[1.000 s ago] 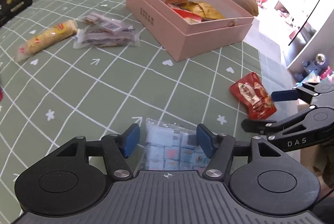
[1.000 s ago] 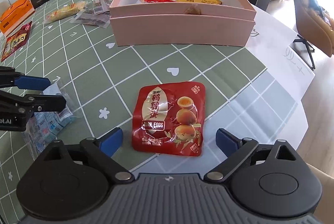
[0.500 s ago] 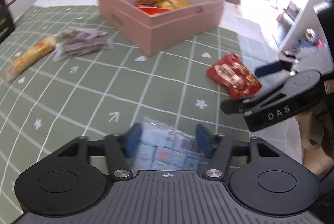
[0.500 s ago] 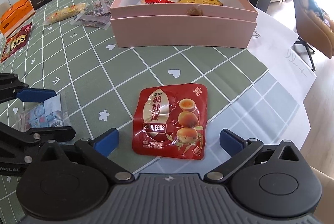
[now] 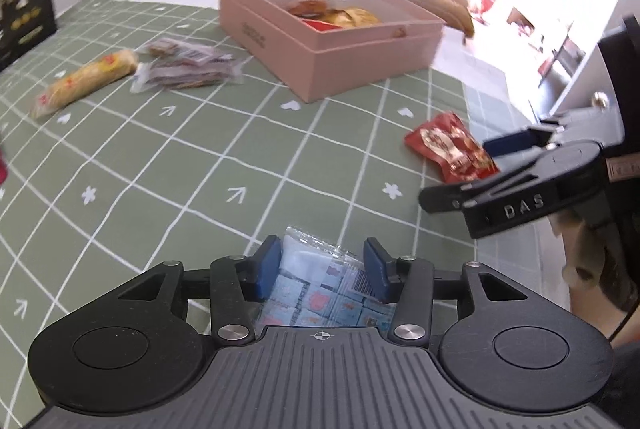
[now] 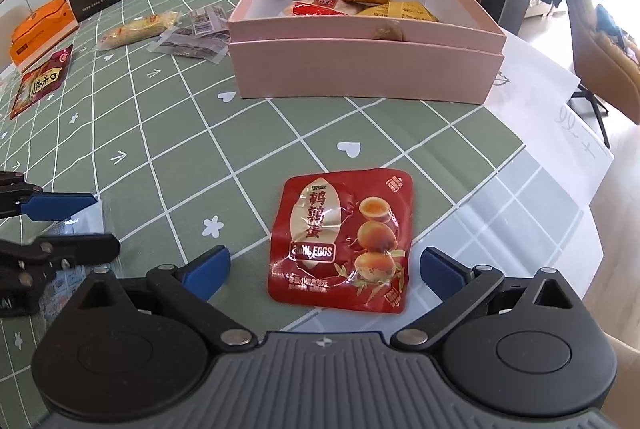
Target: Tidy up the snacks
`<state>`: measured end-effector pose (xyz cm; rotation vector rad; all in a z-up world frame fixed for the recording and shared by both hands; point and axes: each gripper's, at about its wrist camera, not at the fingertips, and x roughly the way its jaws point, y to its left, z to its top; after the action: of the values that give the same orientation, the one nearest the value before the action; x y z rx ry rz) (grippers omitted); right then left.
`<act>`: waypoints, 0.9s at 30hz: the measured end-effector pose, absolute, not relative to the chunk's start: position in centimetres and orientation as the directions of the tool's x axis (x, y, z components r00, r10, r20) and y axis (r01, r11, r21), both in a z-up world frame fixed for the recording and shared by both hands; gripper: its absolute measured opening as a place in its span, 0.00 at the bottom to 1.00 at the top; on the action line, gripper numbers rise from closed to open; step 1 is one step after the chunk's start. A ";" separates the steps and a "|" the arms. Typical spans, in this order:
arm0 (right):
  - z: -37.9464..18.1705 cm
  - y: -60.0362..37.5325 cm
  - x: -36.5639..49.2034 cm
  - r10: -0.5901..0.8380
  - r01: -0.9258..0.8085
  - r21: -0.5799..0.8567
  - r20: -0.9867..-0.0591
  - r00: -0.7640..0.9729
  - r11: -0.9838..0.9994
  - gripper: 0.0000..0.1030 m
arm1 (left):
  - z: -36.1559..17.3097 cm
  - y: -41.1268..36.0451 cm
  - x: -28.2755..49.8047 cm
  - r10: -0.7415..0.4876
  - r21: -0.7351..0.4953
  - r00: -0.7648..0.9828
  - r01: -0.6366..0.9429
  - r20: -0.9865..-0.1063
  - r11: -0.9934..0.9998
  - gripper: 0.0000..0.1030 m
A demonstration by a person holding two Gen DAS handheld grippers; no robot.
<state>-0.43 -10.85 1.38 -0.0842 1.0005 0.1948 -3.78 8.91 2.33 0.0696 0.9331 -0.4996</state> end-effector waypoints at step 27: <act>1.3 -11.2 -1.0 0.127 -0.205 0.015 -0.829 0.544 0.979 0.98 | 3.6 7.4 -7.6 -0.390 0.004 0.400 0.702 -0.830 0.712 0.67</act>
<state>-0.96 -11.16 1.30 -0.0870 0.9761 0.1971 -7.61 7.42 3.57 0.3833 0.9253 -0.7119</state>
